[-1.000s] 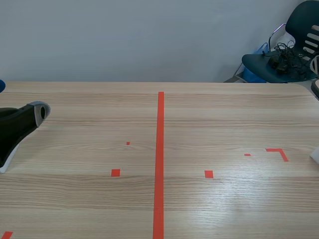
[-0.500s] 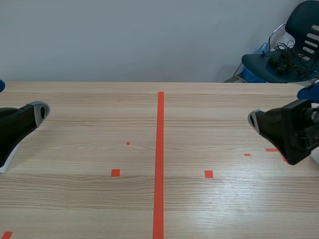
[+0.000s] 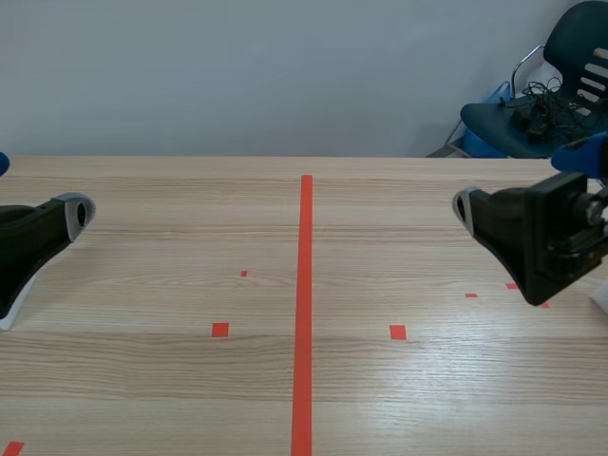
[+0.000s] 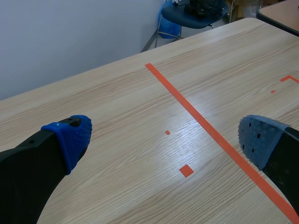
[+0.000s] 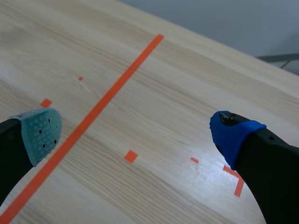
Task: Do the leaf sorting experiment
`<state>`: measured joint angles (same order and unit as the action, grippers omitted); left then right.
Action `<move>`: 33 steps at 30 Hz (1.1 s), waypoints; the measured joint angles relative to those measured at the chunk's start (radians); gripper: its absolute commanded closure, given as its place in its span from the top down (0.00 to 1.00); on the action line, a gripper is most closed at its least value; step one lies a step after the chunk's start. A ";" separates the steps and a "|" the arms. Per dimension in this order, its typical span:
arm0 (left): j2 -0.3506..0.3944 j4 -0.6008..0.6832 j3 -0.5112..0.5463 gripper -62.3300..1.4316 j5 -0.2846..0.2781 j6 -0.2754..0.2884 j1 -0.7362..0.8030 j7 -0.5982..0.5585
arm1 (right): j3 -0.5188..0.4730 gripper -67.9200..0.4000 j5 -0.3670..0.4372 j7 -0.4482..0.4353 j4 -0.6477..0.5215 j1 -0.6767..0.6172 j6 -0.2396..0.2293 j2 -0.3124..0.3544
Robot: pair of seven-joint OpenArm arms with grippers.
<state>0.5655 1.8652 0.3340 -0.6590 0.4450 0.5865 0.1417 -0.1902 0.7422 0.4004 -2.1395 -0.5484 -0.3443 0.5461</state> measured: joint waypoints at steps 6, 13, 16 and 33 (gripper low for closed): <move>0.000 0.000 0.000 1.00 0.000 0.000 0.000 0.000 | 0.000 1.00 -0.039 -0.084 0.000 -0.008 -0.004 0.000; 0.000 0.000 0.000 1.00 0.000 0.000 0.000 0.000 | 0.000 1.00 -0.204 -0.208 0.000 -0.118 0.000 0.000; 0.000 0.000 0.000 1.00 0.000 0.000 0.000 0.000 | 0.000 1.00 -0.249 -0.248 0.000 -0.129 0.003 0.000; 0.000 0.000 0.000 1.00 0.000 0.000 0.000 0.000 | 0.000 1.00 -0.250 -0.247 0.000 -0.128 0.001 0.000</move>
<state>0.5655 1.8652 0.3340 -0.6590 0.4446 0.5865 0.1417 -0.1902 0.4919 0.1535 -2.1395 -0.6765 -0.3435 0.5461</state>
